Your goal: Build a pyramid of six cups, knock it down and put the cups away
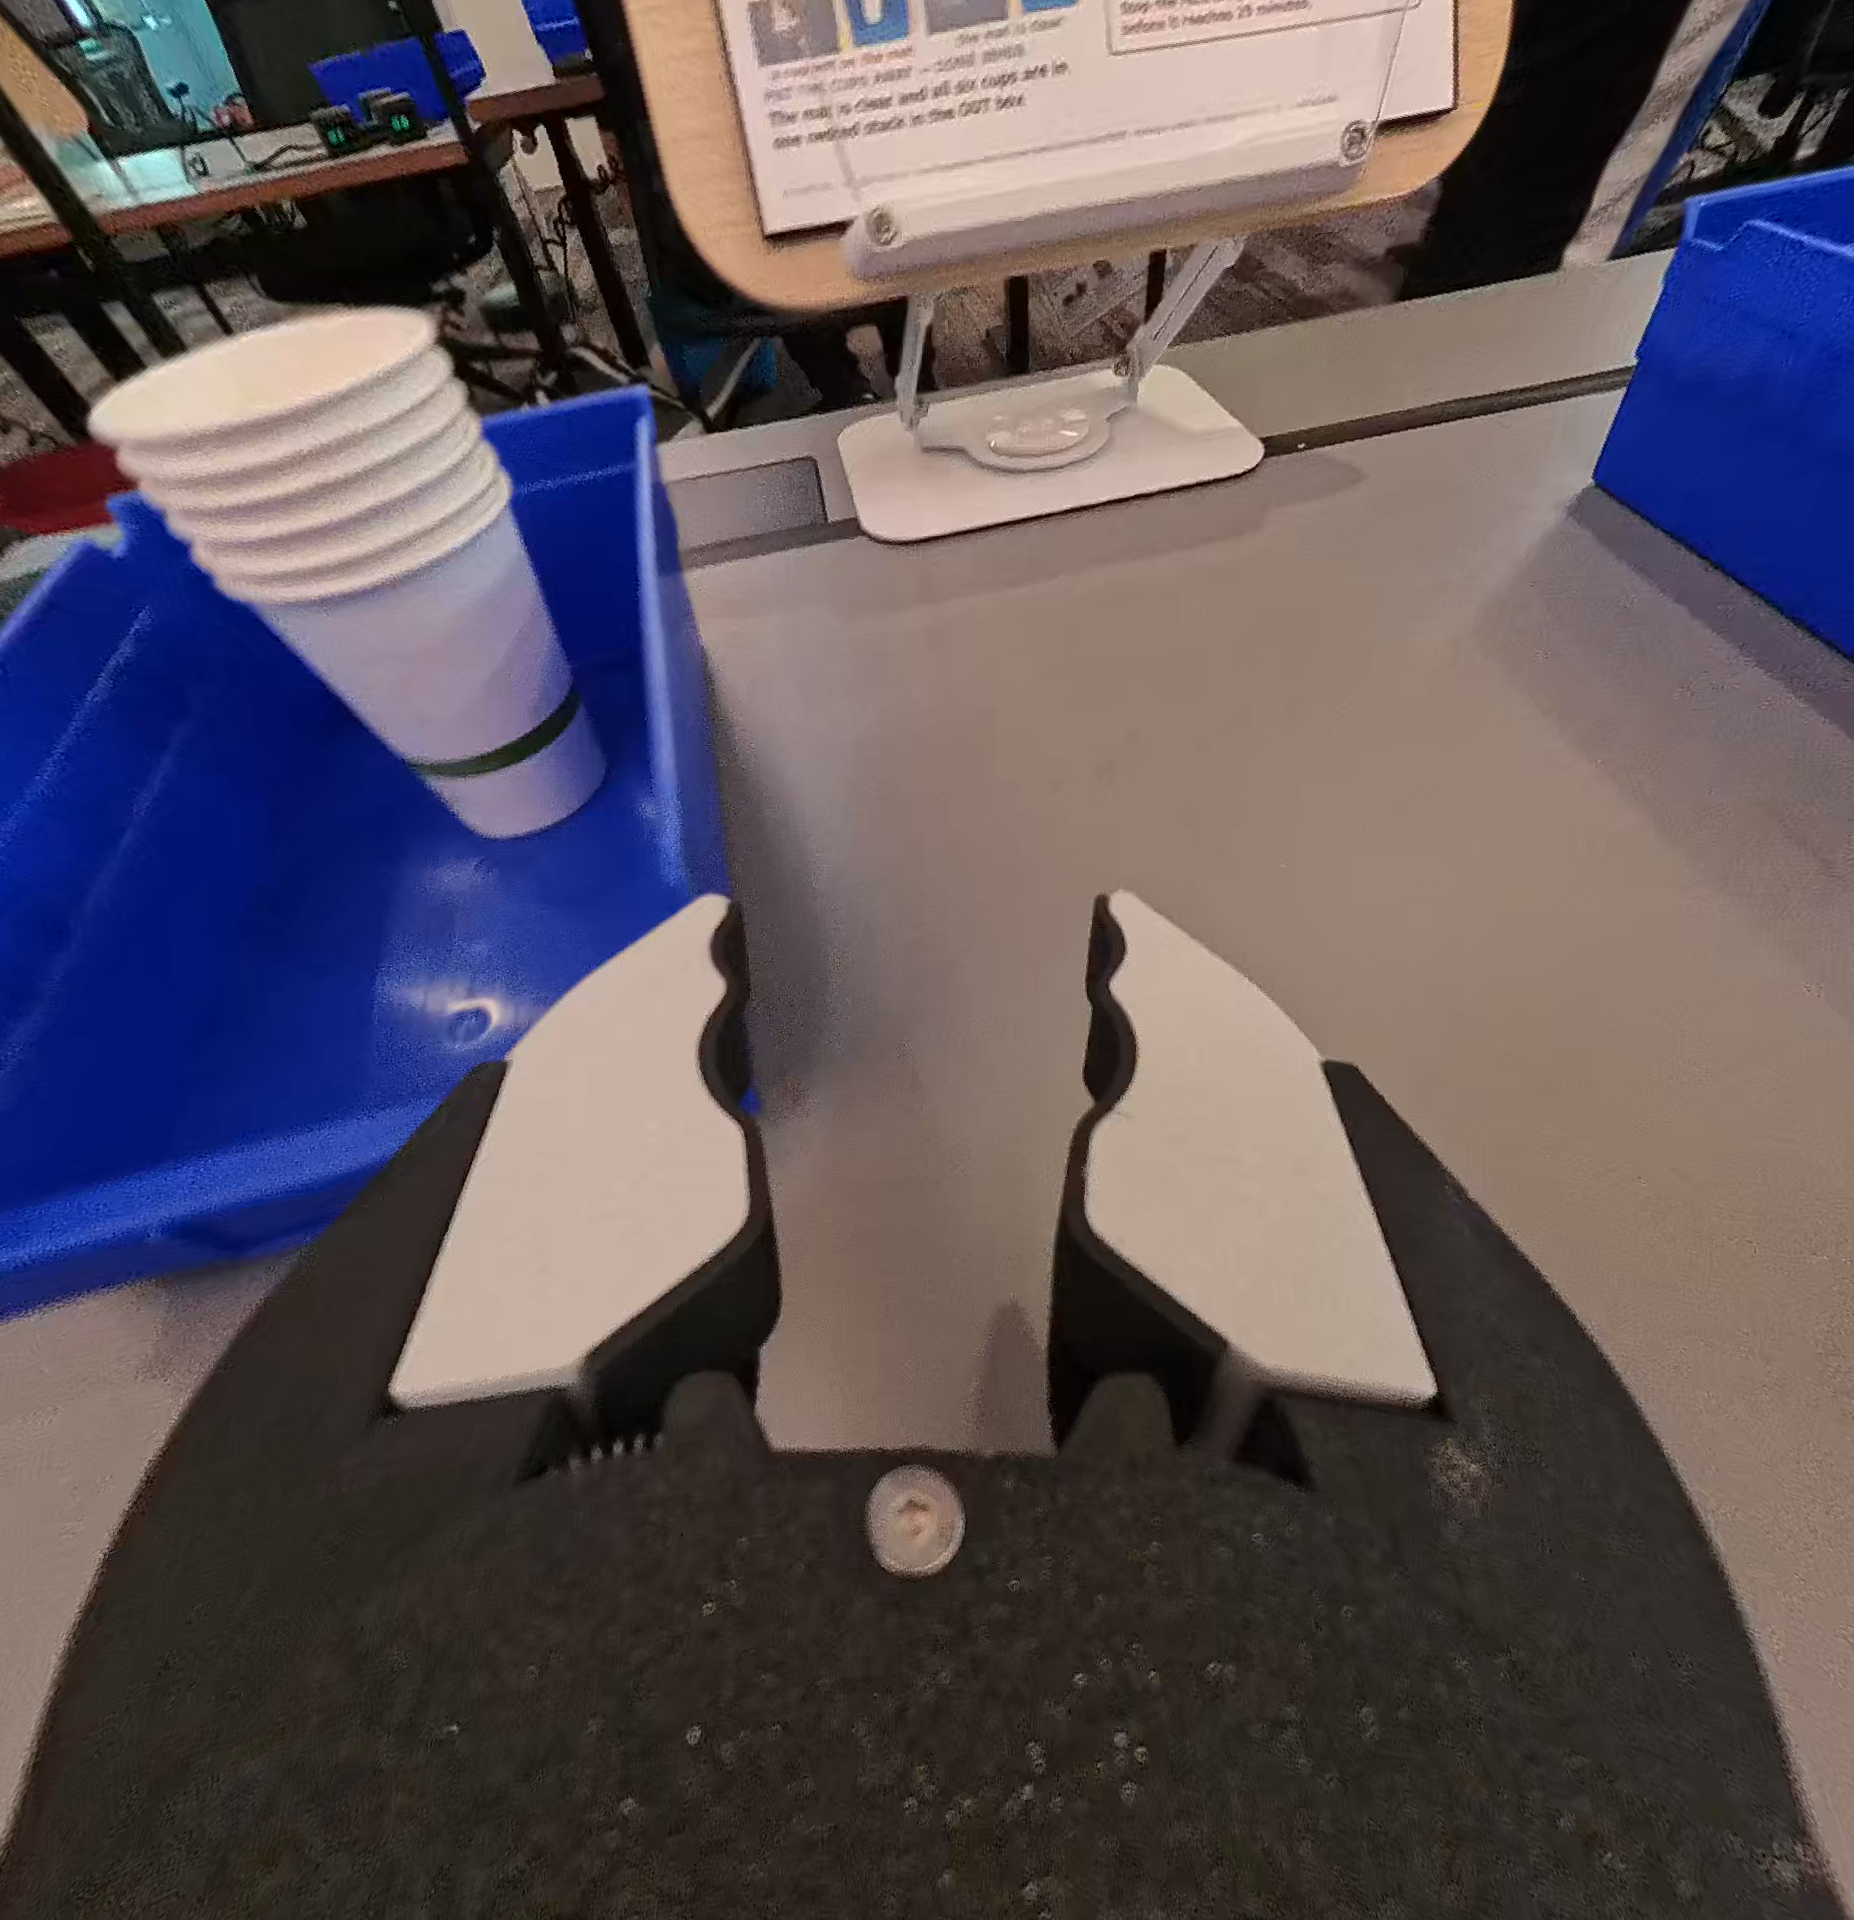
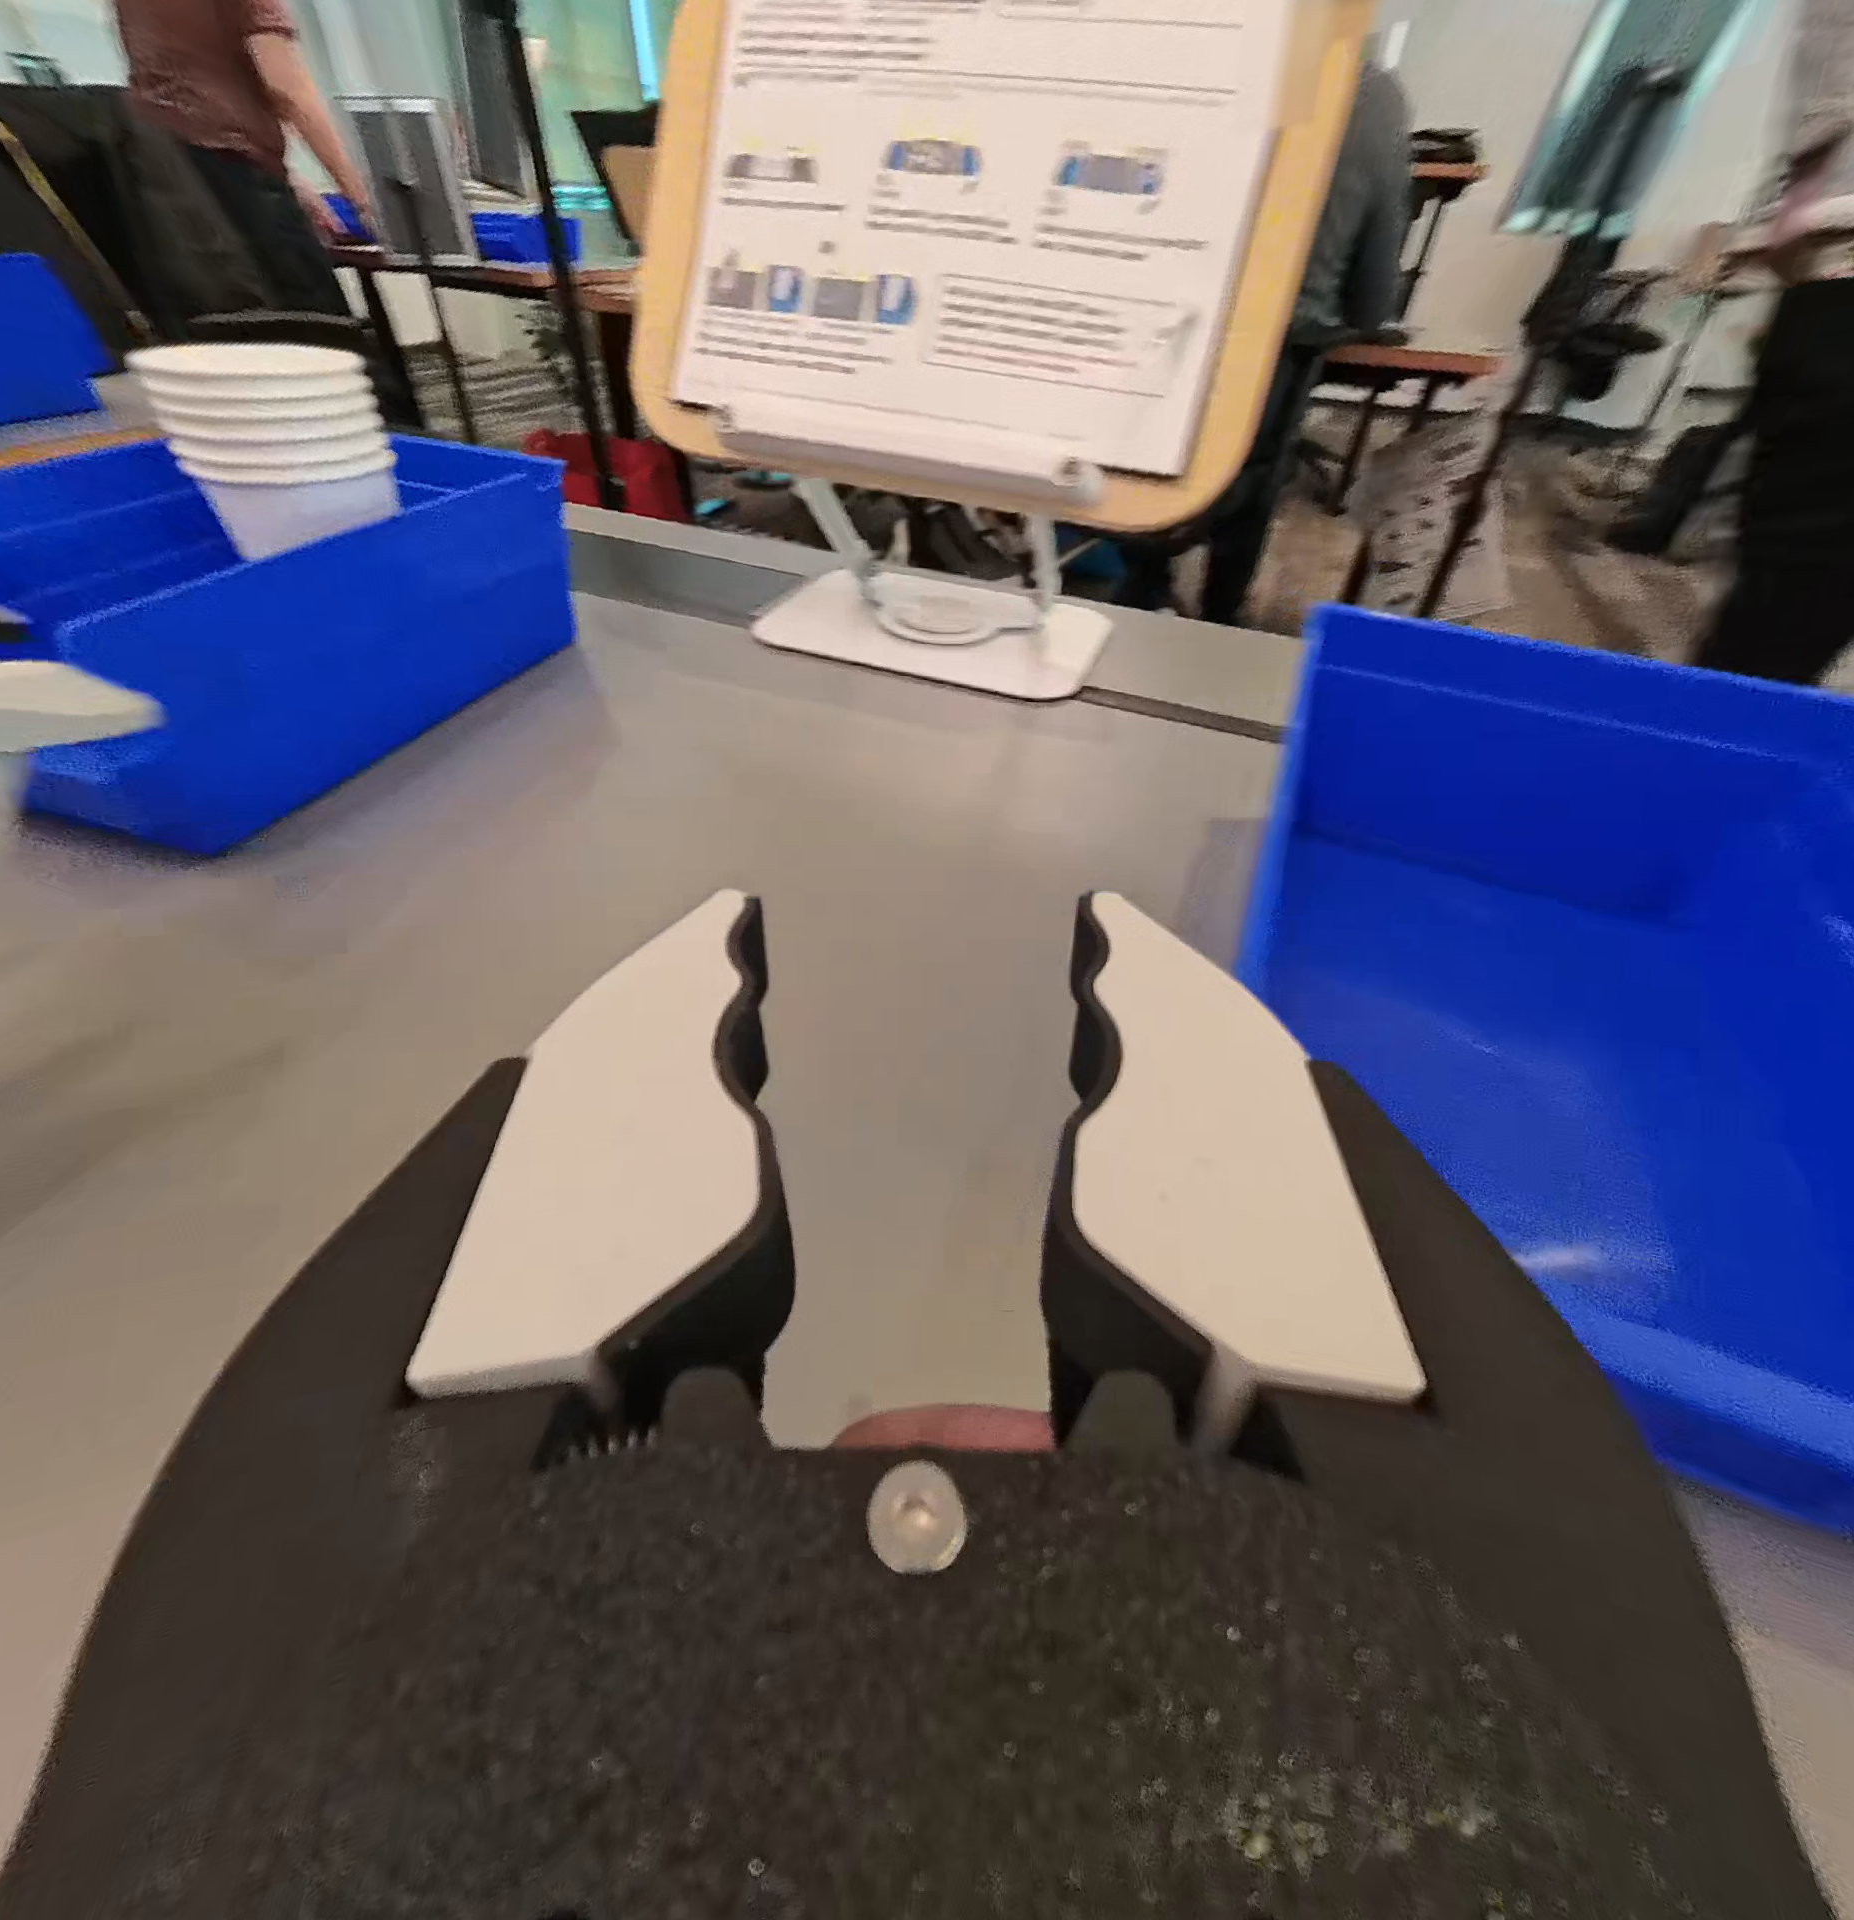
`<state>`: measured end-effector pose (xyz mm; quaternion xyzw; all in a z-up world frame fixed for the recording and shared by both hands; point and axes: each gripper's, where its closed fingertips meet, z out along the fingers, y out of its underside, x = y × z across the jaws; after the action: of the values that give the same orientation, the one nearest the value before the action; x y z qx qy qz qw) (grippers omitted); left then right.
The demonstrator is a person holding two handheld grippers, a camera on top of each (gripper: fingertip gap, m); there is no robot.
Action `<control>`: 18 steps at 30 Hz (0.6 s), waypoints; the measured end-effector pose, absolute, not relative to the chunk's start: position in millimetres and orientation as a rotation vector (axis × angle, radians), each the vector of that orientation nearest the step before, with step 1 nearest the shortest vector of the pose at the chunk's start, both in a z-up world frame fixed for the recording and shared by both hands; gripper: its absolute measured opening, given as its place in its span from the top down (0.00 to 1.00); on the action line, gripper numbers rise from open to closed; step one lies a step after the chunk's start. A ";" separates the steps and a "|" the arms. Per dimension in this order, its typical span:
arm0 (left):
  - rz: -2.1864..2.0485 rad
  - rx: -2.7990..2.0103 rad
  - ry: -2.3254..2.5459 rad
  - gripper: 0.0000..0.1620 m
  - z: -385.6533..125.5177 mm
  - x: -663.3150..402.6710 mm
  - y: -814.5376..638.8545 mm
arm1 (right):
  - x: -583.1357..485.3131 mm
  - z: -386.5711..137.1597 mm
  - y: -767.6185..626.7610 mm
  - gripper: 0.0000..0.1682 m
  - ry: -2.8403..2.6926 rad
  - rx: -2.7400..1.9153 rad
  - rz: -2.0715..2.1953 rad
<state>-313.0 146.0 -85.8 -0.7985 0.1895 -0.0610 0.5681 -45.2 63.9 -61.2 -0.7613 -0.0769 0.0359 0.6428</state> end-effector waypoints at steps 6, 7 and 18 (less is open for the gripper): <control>-0.084 -1.935 0.535 0.62 -90.3 -260.4 189.7 | -136.1 -36.3 99.0 0.74 -0.374 -1.700 0.281; -0.046 -1.961 0.562 0.62 -94.2 -256.9 196.7 | -158.2 -30.3 94.8 0.81 -0.480 -1.679 0.320; 0.353 -1.930 0.738 0.67 -102.6 -252.6 224.7 | -263.8 -2.2 57.2 1.00 -0.907 -1.532 0.452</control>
<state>-252.6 224.7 -102.6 -0.7977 0.3050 0.1460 0.4993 -263.8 57.2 -2.2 -0.6629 -0.3923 0.1956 0.6069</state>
